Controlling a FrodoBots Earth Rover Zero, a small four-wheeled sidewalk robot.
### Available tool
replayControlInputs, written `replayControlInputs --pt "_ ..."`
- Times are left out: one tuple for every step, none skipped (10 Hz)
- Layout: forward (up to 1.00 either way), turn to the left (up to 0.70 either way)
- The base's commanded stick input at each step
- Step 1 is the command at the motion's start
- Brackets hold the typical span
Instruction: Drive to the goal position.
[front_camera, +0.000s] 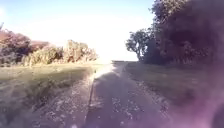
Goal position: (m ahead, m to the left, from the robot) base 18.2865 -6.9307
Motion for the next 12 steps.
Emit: replayControlInputs --pt "0.7 -0.14" --pt "0.7 -0.14" --pt "0.7 -0.14" --pt "0.7 -0.14" --pt "0.7 -0.14" --pt "0.7 -0.13" --pt "0.7 -0.13" --pt "0.7 0.0" --pt "0.7 0.0" --pt "0.7 0.0" --pt "0.7 0.0" --pt "0.7 0.0"
